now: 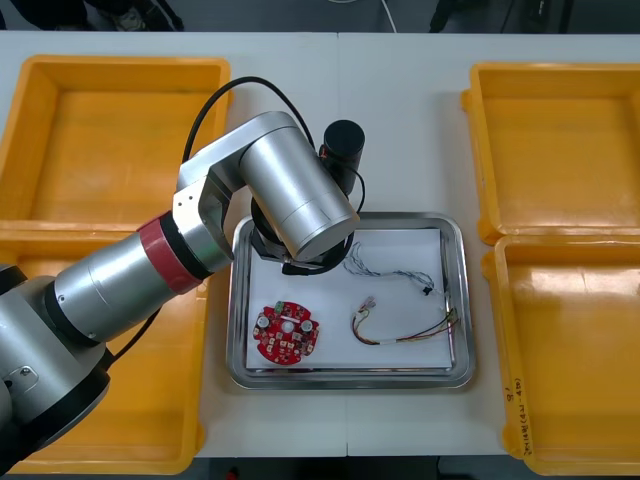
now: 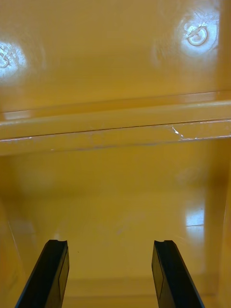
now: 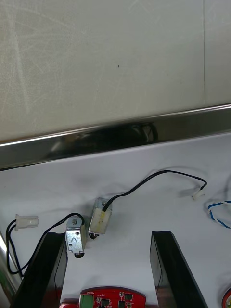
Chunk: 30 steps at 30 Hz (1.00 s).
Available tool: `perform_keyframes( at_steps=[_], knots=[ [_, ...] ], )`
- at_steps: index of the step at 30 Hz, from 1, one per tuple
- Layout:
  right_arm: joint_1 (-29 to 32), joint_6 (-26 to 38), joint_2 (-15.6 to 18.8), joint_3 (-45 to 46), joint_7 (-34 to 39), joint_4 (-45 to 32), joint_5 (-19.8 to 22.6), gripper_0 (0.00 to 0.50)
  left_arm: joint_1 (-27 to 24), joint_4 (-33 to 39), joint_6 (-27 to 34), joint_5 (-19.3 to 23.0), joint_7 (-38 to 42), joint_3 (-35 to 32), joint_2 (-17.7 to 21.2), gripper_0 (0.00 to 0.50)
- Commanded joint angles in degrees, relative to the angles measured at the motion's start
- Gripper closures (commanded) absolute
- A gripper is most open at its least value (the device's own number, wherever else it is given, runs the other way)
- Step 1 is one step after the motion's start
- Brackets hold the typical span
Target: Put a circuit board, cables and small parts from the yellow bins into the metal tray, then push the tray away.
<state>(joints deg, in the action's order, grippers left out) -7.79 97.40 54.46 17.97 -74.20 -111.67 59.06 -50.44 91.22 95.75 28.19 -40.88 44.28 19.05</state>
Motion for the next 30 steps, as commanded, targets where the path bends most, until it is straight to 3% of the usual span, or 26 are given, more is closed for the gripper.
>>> perform_keyframes(
  at_steps=[1, 14, 22, 30],
  knots=[
    [0.50, 0.34, 2.58, 2.16, 1.42, -1.36, 0.18, 0.000, 0.25, 2.20, -0.39, 0.91, 2.64, -0.51, 0.55, 0.000],
    [0.50, 0.42, 2.58, 2.16, 1.86, -1.36, 0.18, 0.000, -4.32, 11.26, 14.20, 8.99, -0.08, -13.96, 5.65, 0.000],
    [0.58, 0.42, 2.58, 2.25, 1.95, -1.45, 0.18, 0.000, -6.61, 11.17, 14.25, 13.91, -6.94, -20.46, 10.92, 0.000],
    [0.50, 0.42, 2.58, 2.42, 1.95, -2.33, 0.44, 0.000, -6.61, 8.97, 14.25, 22.70, -15.02, -25.65, 20.32, 0.000]
  ],
)
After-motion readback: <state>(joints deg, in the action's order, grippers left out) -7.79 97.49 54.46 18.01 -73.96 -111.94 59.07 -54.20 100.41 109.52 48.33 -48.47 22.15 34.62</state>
